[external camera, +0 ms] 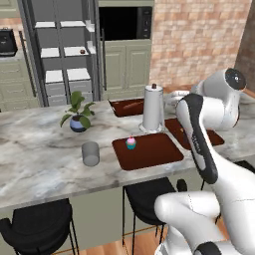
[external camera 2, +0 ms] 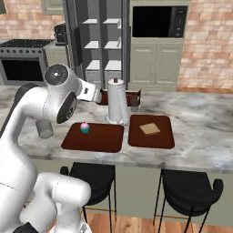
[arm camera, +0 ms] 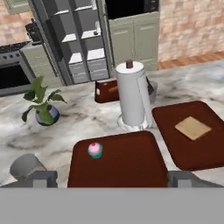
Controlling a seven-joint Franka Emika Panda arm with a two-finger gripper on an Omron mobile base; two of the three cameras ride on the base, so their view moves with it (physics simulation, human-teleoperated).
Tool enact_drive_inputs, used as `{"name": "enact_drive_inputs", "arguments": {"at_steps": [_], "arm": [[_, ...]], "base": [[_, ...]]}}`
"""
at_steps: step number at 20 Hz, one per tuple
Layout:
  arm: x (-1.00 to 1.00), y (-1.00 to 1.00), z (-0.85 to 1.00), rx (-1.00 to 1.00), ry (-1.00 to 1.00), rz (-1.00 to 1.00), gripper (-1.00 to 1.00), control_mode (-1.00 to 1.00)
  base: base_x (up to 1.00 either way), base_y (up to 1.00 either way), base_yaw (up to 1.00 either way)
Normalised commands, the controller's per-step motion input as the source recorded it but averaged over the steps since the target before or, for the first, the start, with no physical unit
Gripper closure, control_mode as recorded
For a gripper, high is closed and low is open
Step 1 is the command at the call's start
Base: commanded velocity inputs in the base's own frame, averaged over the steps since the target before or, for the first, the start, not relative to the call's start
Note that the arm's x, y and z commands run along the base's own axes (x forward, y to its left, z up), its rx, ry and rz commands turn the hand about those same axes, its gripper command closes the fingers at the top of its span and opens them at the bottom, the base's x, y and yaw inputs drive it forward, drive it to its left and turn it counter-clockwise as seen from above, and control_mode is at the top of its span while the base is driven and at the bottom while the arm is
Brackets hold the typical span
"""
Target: Take the cupcakes from the fridge and place them on the empty tray on the dining counter.
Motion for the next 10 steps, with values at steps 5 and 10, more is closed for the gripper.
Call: {"name": "enact_drive_inputs", "arguments": {"at_steps": [5,10], "arm": [[-0.37,-0.04,-0.16,0.00,-0.42,-0.22,-1.00,-1.00],[-0.24,-0.09,-0.07,0.04,-0.31,-0.01,-1.00,-1.00]], "base": [[0.00,0.00,0.00],[0.00,0.00,0.00]]}}
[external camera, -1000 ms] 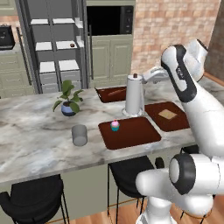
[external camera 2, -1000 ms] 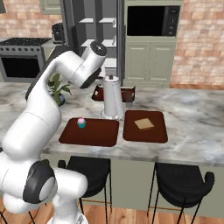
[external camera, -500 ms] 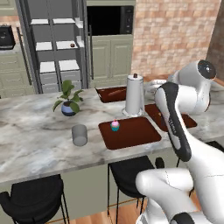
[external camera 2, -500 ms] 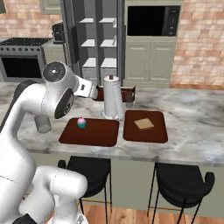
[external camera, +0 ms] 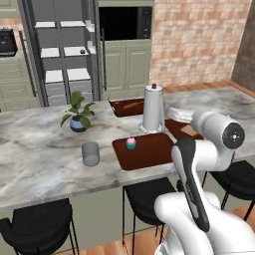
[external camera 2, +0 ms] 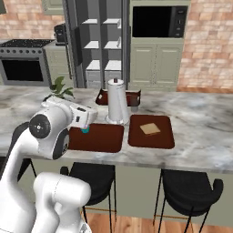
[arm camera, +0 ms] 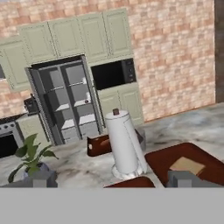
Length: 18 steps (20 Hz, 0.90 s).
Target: Take the cupcakes from the fridge and place them on the empty tray on the dining counter.
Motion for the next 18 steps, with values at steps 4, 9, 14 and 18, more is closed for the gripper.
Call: {"name": "enact_drive_inputs", "arguments": {"at_steps": [4,9,14,18], "arm": [[-0.02,-0.01,0.00,0.02,-0.07,0.02,-1.00,1.00],[0.00,0.00,0.00,0.00,0.00,0.00,-1.00,1.00],[0.00,0.00,0.00,0.00,0.00,0.00,-1.00,1.00],[0.00,0.00,0.00,0.00,0.00,0.00,-1.00,1.00]], "base": [[0.00,-0.03,0.02],[-0.25,-0.02,0.00],[-0.84,-0.16,0.00],[-0.99,-0.14,0.00]]}}
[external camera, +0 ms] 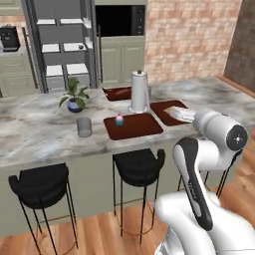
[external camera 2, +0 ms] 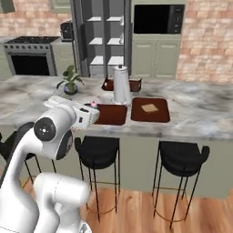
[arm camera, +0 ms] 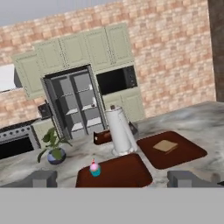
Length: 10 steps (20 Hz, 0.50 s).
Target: Take the cupcakes from the fridge and place them on the empty tray on the dining counter.
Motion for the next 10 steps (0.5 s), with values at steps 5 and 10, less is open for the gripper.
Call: {"name": "enact_drive_inputs", "arguments": {"at_steps": [5,10], "arm": [[0.00,0.00,0.00,0.00,0.00,0.00,-1.00,1.00],[0.00,0.00,0.00,0.00,0.00,0.00,-1.00,1.00]], "base": [[-0.68,0.00,0.00],[-0.29,0.24,0.00]]}}
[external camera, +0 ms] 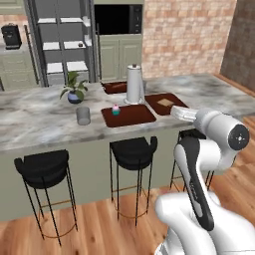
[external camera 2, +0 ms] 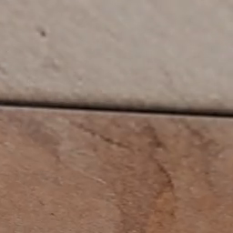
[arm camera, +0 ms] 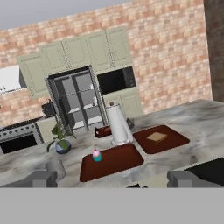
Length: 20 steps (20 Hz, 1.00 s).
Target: Take the cupcakes from the fridge and place them on the empty tray on the dining counter.
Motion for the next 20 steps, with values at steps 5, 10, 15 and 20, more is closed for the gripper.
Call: {"name": "enact_drive_inputs", "arguments": {"at_steps": [5,10,15,20], "arm": [[0.00,0.00,0.00,0.00,0.00,0.00,-1.00,1.00],[0.00,0.00,0.00,0.00,0.00,0.00,-1.00,1.00],[0.00,0.00,0.00,0.00,0.00,0.00,-1.00,1.00],[0.00,0.00,0.00,0.00,0.00,0.00,-1.00,1.00]], "base": [[-0.08,0.84,0.00],[0.00,1.00,-0.01],[0.00,1.00,-0.03],[0.00,1.00,-0.06]]}}
